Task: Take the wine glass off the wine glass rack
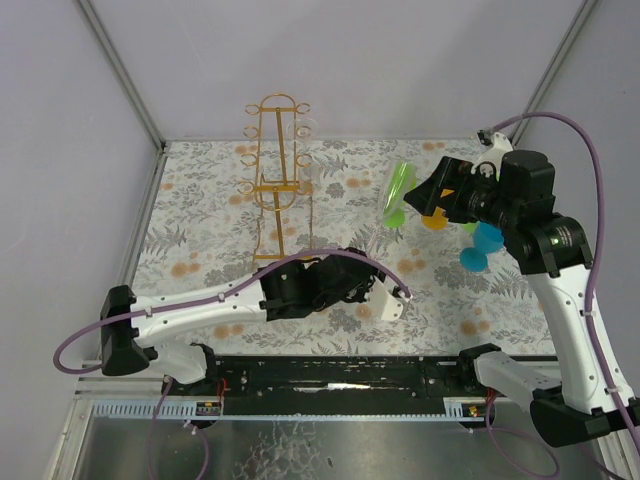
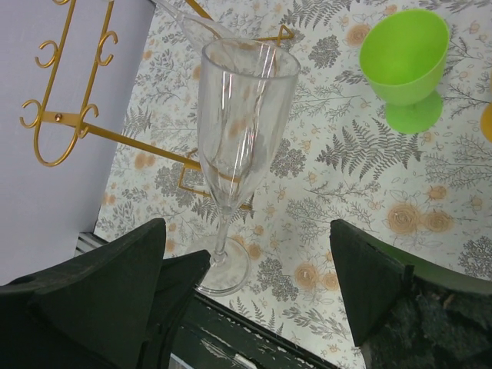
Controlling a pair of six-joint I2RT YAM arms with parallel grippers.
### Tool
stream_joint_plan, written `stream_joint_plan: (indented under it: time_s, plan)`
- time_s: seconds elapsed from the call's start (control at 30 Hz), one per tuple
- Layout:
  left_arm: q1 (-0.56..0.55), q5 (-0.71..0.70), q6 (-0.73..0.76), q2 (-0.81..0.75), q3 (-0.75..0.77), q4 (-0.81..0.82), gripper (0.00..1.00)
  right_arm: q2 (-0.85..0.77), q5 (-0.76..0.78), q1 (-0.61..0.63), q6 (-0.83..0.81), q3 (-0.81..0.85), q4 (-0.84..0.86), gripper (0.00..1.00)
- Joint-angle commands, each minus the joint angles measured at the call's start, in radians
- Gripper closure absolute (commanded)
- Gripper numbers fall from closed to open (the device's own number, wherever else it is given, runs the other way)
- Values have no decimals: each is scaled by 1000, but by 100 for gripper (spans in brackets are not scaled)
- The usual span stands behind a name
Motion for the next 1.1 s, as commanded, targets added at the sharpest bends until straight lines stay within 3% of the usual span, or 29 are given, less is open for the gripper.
stream_joint_plan:
  time_s: [0.0,0.57,0.73,1.07]
  plan:
    - [-15,-78,108,-9,-13,167,100,21,-56,5,-5,-15,113,6]
    - [-51,-119,168,36,-34,203,100,188,-57,5,-8,87,159,9]
    - [-55,-138,193,35,-62,221,100,226,-80,6,-6,113,144,22]
    - [-55,-148,195,36,-69,225,100,238,-50,6,-73,143,26,72]
